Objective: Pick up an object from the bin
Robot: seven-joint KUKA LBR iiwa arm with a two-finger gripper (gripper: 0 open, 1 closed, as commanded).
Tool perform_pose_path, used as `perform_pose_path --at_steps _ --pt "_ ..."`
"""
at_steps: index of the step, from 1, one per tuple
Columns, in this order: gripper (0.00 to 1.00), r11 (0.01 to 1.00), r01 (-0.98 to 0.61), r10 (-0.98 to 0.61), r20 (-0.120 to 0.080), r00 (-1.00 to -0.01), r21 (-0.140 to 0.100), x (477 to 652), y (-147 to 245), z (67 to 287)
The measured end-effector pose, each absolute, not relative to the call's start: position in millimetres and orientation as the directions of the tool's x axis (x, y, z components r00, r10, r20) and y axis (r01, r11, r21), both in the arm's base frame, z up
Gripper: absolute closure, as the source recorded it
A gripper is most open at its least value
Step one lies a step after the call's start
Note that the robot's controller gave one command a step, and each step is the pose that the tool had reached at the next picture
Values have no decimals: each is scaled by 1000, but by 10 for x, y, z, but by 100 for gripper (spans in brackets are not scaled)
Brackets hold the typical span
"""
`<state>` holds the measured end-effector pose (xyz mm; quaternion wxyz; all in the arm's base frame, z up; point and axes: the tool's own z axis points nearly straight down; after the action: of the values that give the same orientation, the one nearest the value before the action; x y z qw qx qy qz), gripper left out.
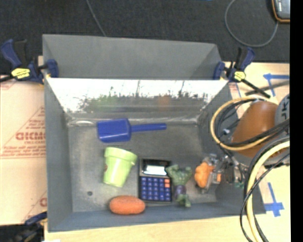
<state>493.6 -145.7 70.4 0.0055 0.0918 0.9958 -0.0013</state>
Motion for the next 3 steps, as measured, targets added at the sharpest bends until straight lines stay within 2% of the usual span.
perform_pose_path --at_steps 1,2,3 --pt "100 983 183 183 -11 -983 -2 4936 -1457 704" --pt "100 983 181 181 -1 -983 0 4908 -1450 846" --pt "100 984 181 181 -12 -983 -2 4934 -1461 1156"
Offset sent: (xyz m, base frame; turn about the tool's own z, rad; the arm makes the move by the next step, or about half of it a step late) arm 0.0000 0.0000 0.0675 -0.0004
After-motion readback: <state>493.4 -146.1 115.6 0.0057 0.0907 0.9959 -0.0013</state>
